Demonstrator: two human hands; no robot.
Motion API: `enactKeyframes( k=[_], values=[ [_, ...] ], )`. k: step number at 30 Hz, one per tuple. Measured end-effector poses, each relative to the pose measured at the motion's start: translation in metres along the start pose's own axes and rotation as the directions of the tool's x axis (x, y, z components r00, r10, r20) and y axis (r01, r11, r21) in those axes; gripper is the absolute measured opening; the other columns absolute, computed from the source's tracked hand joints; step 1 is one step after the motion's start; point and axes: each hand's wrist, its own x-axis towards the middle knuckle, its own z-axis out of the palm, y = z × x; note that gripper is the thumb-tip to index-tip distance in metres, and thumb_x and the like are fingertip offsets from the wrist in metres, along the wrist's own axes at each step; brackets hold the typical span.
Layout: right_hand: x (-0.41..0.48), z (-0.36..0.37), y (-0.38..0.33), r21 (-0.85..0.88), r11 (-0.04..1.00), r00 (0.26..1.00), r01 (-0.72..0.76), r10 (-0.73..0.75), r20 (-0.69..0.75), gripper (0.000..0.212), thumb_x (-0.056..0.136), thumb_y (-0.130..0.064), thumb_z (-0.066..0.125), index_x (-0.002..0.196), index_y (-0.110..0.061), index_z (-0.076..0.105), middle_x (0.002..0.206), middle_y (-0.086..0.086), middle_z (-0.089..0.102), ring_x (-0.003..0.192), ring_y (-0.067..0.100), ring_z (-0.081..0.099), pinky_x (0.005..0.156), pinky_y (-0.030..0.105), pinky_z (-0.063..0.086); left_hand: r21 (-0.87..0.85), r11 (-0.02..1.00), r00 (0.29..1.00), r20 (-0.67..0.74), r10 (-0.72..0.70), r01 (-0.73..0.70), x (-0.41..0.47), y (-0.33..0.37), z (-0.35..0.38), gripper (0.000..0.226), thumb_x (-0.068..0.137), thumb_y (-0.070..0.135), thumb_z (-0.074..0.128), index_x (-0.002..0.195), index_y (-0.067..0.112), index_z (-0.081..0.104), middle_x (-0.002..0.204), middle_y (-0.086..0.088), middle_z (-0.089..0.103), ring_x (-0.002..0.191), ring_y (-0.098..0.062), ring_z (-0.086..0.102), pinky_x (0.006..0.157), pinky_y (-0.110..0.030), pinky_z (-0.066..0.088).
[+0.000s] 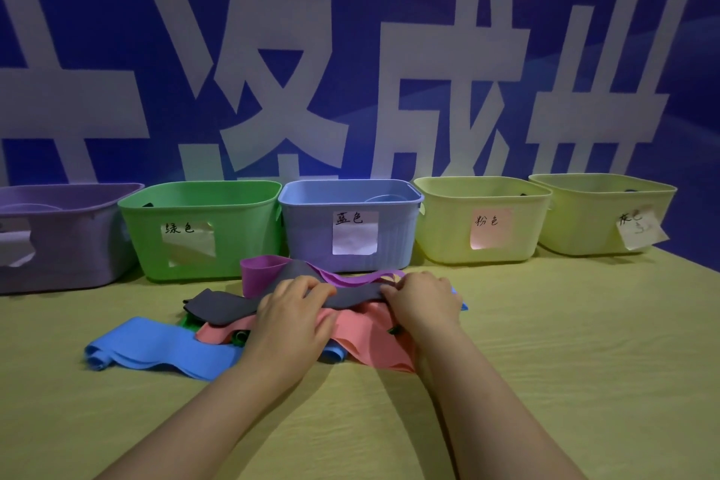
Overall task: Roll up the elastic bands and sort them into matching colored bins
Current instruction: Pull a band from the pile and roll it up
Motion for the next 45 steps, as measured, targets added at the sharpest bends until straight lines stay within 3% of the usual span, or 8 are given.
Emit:
enactKeyframes(
  k=[9, 15, 20, 23, 27, 32, 38, 45],
  values=[
    [-0.002, -0.005, -0.012, 0.252, 0.962, 0.99, 0.107, -0.08, -0.115, 0.013, 0.088, -0.026, 0.051, 0.095, -0.019, 0.06, 0.096, 0.004, 0.066, 0.095, 0.028, 0.057, 0.079, 0.035, 0.039, -0.025, 1.0, 1.0, 0.01, -0.005, 0.005, 0.001, -0.004, -0.003, 0.036, 0.091, 0.03, 0.05, 0.127, 0.023, 0.05, 0.122, 0.007, 0.048, 0.114, -0.013, 0.04, 0.093, -0.028, 0.032],
    [-0.021, -0.025, -0.032, 0.595, 0.62, 0.86, 0.511, -0.364, -0.358, 0.011, 0.085, -0.016, 0.062, 0.082, -0.026, 0.061, 0.08, -0.008, 0.064, 0.08, 0.013, 0.061, 0.075, 0.025, 0.049, -0.197, 0.98, 0.986, -0.153, -0.059, 0.028, 0.003, -0.004, -0.012, 0.062, 0.087, 0.025, 0.06, 0.141, 0.02, 0.03, 0.133, -0.007, 0.044, 0.119, -0.022, 0.043, 0.095, -0.032, 0.034],
    [-0.037, -0.03, -0.047, 0.735, 0.46, 0.825, 0.497, -0.512, -0.237, 0.029, 0.083, -0.01, 0.065, 0.072, -0.037, 0.061, 0.068, -0.02, 0.064, 0.071, -0.001, 0.059, 0.075, 0.018, 0.05, -0.346, 0.927, 0.945, -0.327, 0.024, -0.143, 0.003, -0.003, -0.033, 0.048, 0.084, 0.037, 0.047, 0.13, 0.031, 0.034, 0.121, 0.0, 0.052, 0.111, -0.009, 0.045, 0.093, -0.022, 0.035],
    [-0.041, -0.029, -0.051, 0.765, 0.453, 0.818, 0.458, -0.551, -0.164, 0.028, 0.083, -0.01, 0.065, 0.073, -0.036, 0.063, 0.071, -0.015, 0.065, 0.069, 0.0, 0.058, 0.072, 0.017, 0.049, -0.388, 0.911, 0.951, -0.31, 0.018, -0.144, 0.002, -0.005, -0.04, 0.027, 0.083, 0.034, 0.044, 0.109, 0.033, 0.051, 0.099, 0.012, 0.058, 0.092, -0.003, 0.051, 0.076, -0.005, 0.035],
    [-0.041, -0.027, -0.052, 0.801, 0.427, 0.825, 0.419, -0.547, -0.14, 0.025, 0.079, -0.011, 0.071, 0.081, -0.034, 0.063, 0.073, -0.009, 0.063, 0.07, 0.004, 0.059, 0.074, 0.022, 0.051, -0.454, 0.891, 0.947, -0.297, -0.119, -0.03, 0.002, -0.008, -0.041, 0.009, 0.083, 0.02, 0.06, 0.091, 0.021, 0.064, 0.083, 0.008, 0.066, 0.079, -0.005, 0.056, 0.068, -0.019, 0.042],
    [-0.04, -0.026, -0.052, 0.748, 0.489, 0.852, 0.448, -0.487, -0.192, 0.03, 0.074, -0.008, 0.075, 0.069, -0.034, 0.061, 0.069, -0.011, 0.064, 0.064, 0.001, 0.058, 0.068, 0.02, 0.05, -0.584, 0.807, 0.941, -0.217, -0.258, 0.087, 0.004, -0.006, -0.042, 0.014, 0.079, 0.014, 0.07, 0.084, 0.026, 0.066, 0.073, 0.014, 0.065, 0.074, -0.002, 0.06, 0.069, -0.023, 0.046],
    [-0.04, -0.027, -0.051, 0.582, 0.614, 0.823, 0.533, -0.537, -0.188, 0.005, 0.082, -0.019, 0.068, 0.086, -0.023, 0.069, 0.081, -0.008, 0.063, 0.076, 0.005, 0.056, 0.072, 0.017, 0.045, -0.414, 0.91, 0.939, -0.304, -0.158, 0.019, 0.005, -0.008, -0.039, 0.011, 0.079, 0.027, 0.065, 0.079, 0.016, 0.067, 0.071, 0.007, 0.062, 0.07, -0.007, 0.052, 0.063, -0.028, 0.04],
    [-0.041, -0.03, -0.051, 0.391, 0.654, 0.752, 0.648, -0.632, -0.187, 0.015, 0.09, -0.02, 0.056, 0.097, -0.013, 0.067, 0.089, -0.004, 0.051, 0.092, 0.009, 0.041, 0.072, 0.009, 0.031, -0.305, 0.952, 0.964, -0.258, -0.058, -0.024, 0.007, -0.012, -0.032, 0.029, 0.084, 0.037, 0.05, 0.087, 0.011, 0.062, 0.084, 0.002, 0.056, 0.081, -0.016, 0.051, 0.065, -0.021, 0.032]
  ],
)
